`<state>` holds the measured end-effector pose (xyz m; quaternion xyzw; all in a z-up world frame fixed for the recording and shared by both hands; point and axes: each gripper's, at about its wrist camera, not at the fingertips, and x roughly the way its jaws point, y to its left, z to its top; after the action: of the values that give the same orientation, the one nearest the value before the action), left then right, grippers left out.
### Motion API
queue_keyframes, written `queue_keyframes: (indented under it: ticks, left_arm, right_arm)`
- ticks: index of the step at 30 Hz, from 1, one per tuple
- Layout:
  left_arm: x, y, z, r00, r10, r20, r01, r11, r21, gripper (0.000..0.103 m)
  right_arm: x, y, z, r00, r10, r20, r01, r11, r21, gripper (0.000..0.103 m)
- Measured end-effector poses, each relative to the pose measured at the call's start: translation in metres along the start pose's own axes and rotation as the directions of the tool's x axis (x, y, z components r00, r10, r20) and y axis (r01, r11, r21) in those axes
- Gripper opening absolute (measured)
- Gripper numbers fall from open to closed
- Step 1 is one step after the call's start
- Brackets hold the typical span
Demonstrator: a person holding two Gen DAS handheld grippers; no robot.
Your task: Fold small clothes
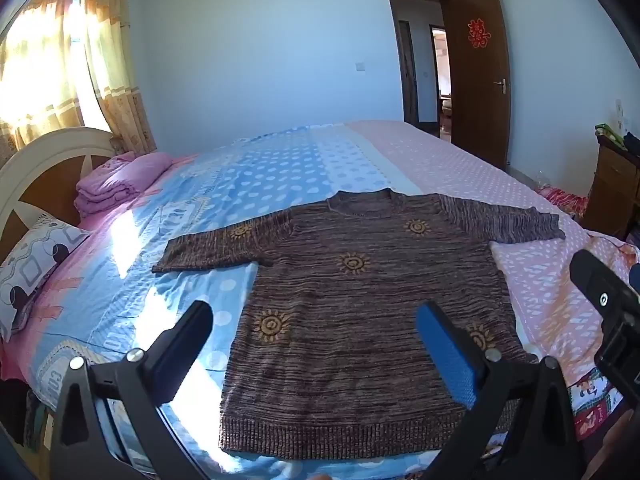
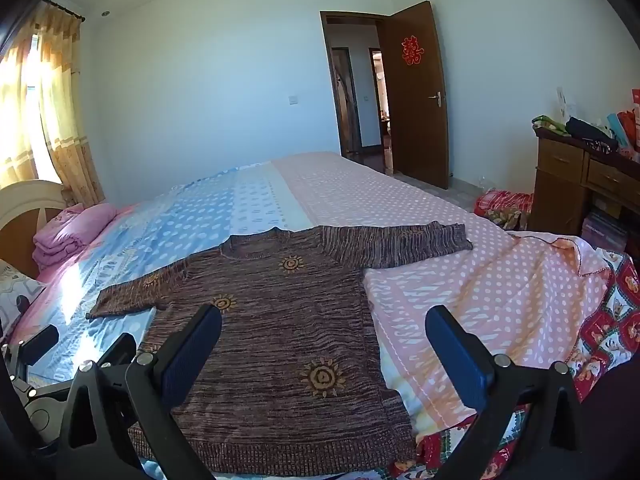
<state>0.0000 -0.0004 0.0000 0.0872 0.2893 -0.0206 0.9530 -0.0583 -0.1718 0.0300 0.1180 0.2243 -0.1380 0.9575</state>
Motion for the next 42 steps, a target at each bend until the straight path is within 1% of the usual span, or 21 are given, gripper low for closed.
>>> queue_keyframes:
  ticks: [3, 4, 6, 8, 9, 12, 13, 19, 33, 42]
  left_arm:
    - [0.003, -0.003, 0.001, 1.0, 0.014, -0.004, -0.014, 1.0, 0.003, 0.103]
    - [0.003, 0.001, 0.0, 1.0, -0.009, 0.007, 0.009, 0.999, -0.034, 0.103]
    - [0.001, 0.002, -0.002, 1.0, -0.017, 0.012, 0.018, 0.999, -0.043, 0.101]
    - [-0.002, 0.003, -0.003, 1.0, -0.007, 0.011, 0.007, 0.999, -0.043, 0.1]
    - [-0.002, 0.002, -0.003, 1.0, -0.002, 0.008, 0.002, 0.999, -0.039, 0.1]
    - [0.0, 0.004, -0.005, 1.0, -0.004, 0.006, 0.004, 0.999, -0.034, 0.1]
    - [-0.001, 0.004, -0.005, 1.0, -0.002, 0.009, 0.003, 0.999, -0.032, 0.1]
    - [-0.002, 0.0, -0.005, 1.0, 0.019, 0.021, -0.018, 1.0, -0.01, 0.1]
    - [0.002, 0.005, -0.005, 1.0, -0.008, -0.005, 0.008, 0.999, -0.047, 0.1]
    - [0.003, 0.005, -0.005, 1.0, -0.011, -0.009, 0.011, 0.999, -0.048, 0.1]
  right_arm:
    - [0.0, 0.001, -0.001, 1.0, -0.003, -0.007, 0.003, 1.0, 0.011, 0.102]
    - [-0.001, 0.002, -0.001, 1.0, -0.006, -0.009, 0.006, 1.0, 0.015, 0.102]
    - [-0.001, 0.002, -0.001, 1.0, -0.006, -0.012, 0.006, 1.0, 0.026, 0.102]
    - [-0.002, 0.002, 0.0, 1.0, -0.002, -0.016, 0.003, 0.999, 0.039, 0.102]
    - [-0.001, 0.004, 0.0, 1.0, -0.009, -0.004, 0.009, 1.0, 0.0, 0.102]
    - [-0.004, 0.002, -0.001, 1.0, -0.013, -0.002, 0.013, 1.0, -0.004, 0.102]
    - [-0.002, 0.005, 0.003, 1.0, -0.017, -0.007, 0.017, 1.0, -0.005, 0.102]
    - [0.003, 0.004, 0.0, 0.999, -0.026, -0.023, 0.026, 1.0, -0.007, 0.102]
    - [0.006, 0.001, 0.0, 0.999, -0.035, -0.033, 0.035, 0.999, -0.008, 0.102]
    - [0.006, 0.0, 0.0, 0.999, -0.037, -0.032, 0.037, 0.999, -0.01, 0.102]
